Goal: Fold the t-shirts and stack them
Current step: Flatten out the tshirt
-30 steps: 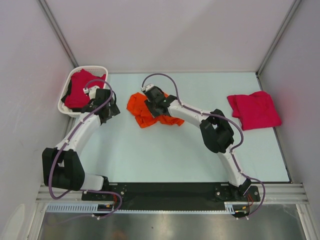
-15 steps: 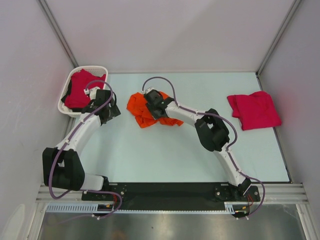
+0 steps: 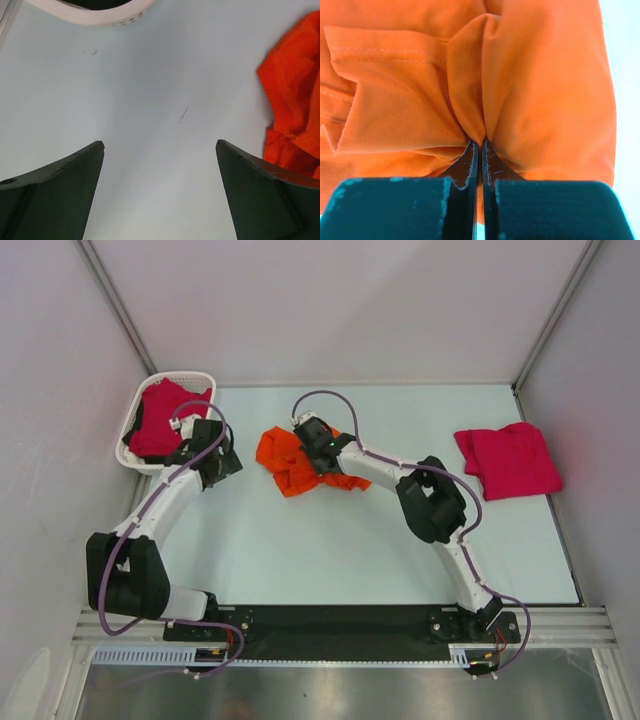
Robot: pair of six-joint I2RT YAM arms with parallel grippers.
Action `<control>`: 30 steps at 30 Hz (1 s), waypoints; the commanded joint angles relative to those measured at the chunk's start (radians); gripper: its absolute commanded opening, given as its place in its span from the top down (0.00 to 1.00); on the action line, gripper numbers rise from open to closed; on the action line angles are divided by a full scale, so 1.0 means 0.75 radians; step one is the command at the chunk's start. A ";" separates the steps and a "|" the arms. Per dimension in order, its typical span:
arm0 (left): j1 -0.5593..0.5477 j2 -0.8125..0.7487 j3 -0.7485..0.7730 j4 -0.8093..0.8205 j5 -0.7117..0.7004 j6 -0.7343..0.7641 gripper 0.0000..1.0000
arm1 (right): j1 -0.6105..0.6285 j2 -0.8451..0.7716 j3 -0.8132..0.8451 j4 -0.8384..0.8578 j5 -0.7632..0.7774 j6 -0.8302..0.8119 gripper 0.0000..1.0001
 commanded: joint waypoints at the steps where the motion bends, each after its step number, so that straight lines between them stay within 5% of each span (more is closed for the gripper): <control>1: 0.007 0.018 -0.008 0.043 0.037 -0.019 0.00 | -0.010 -0.215 -0.087 0.087 0.128 -0.008 1.00; 15: 0.001 0.022 -0.010 0.053 0.043 -0.008 0.00 | -0.136 -0.293 -0.147 0.091 0.127 -0.026 1.00; 20: 0.001 0.020 -0.008 0.051 0.045 -0.008 0.00 | -0.202 -0.240 -0.085 0.007 0.094 -0.039 0.91; 21: 0.001 0.018 -0.008 0.055 0.047 -0.008 0.00 | -0.210 -0.230 -0.083 -0.011 0.079 -0.035 0.75; 26: -0.001 0.020 -0.008 0.053 0.047 -0.006 0.01 | -0.228 -0.262 -0.146 0.027 0.036 -0.006 0.28; 30: -0.001 0.014 -0.014 0.057 0.047 -0.004 0.00 | -0.231 -0.277 -0.161 0.036 0.014 -0.002 0.25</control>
